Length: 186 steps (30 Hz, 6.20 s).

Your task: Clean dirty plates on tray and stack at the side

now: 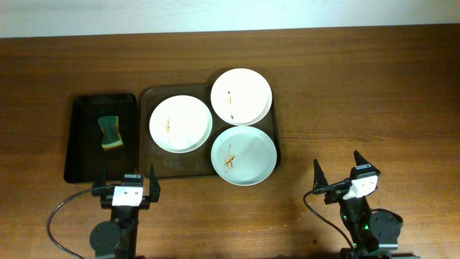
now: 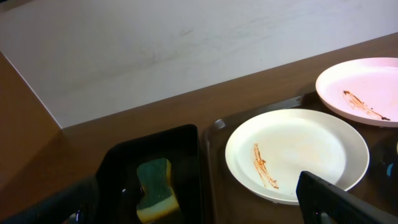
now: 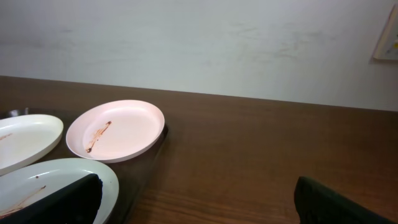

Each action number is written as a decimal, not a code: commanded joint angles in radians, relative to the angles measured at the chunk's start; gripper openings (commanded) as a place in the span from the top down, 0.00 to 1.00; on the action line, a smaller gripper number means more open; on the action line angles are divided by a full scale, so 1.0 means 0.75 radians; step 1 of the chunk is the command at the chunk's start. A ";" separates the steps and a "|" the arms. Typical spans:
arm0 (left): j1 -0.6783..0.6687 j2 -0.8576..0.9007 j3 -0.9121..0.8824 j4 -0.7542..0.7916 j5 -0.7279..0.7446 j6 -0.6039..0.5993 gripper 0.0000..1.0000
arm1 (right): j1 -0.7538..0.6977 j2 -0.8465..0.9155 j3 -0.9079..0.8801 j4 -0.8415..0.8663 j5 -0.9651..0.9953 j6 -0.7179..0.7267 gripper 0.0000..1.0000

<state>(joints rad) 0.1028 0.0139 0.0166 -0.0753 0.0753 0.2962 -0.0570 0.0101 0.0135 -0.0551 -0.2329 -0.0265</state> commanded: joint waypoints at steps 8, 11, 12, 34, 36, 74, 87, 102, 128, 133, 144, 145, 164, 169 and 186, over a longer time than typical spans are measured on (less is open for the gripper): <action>-0.005 -0.010 -0.010 0.003 0.010 0.020 0.01 | 0.010 -0.009 -0.011 -0.002 0.006 0.010 0.02; -0.005 -0.010 -0.010 0.003 0.010 0.020 0.01 | 0.010 -0.009 -0.011 -0.002 0.006 0.010 0.02; -0.005 -0.010 -0.010 0.003 0.010 0.020 0.01 | 0.010 -0.009 -0.011 -0.002 0.006 0.011 0.02; -0.005 -0.010 -0.010 0.003 0.010 0.020 0.01 | 0.010 -0.009 -0.011 -0.002 0.006 0.011 0.02; -0.005 -0.010 -0.010 0.003 0.010 0.020 0.01 | 0.010 -0.009 -0.011 -0.002 0.011 0.010 0.02; 0.042 1.908 1.590 -0.807 0.398 -0.131 0.01 | 0.195 1.851 1.582 -0.439 -0.259 0.258 0.02; 0.321 2.059 1.589 -0.787 -0.002 -0.485 0.08 | 0.843 2.708 2.168 -0.462 -0.148 0.571 0.01; 0.320 2.191 1.589 -0.718 -0.028 -0.479 0.16 | 0.964 2.940 2.164 -0.558 0.306 0.886 0.53; 0.308 2.635 1.589 -0.463 -0.015 -0.480 0.99 | 0.964 3.009 2.165 -0.510 0.290 0.879 0.96; 0.302 2.510 1.730 -0.617 0.276 -0.417 0.99 | 0.952 2.999 2.174 -0.507 0.213 0.827 0.96; -0.144 2.588 1.785 -0.747 0.283 -0.390 0.99 | 0.881 3.000 2.182 -0.520 0.026 0.814 0.96; -0.153 2.636 1.785 -0.740 0.214 -0.457 0.99 | 0.877 3.000 2.182 -0.520 0.011 0.814 0.96; -0.192 2.840 1.784 -0.667 -0.346 -0.761 0.99 | 0.869 3.003 2.182 -0.487 0.001 0.814 0.96; -0.309 2.839 1.780 -0.912 0.047 -0.543 0.99 | 0.869 3.005 2.182 -0.468 0.001 0.814 0.96; -0.464 2.841 1.479 -0.775 -0.814 -1.284 0.99 | 0.867 3.005 2.181 -0.429 0.046 0.814 0.96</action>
<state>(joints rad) -0.2131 2.0296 1.2404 -0.5560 -0.5064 -0.5800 0.5991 2.2604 1.6318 -0.3737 -0.2276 0.5903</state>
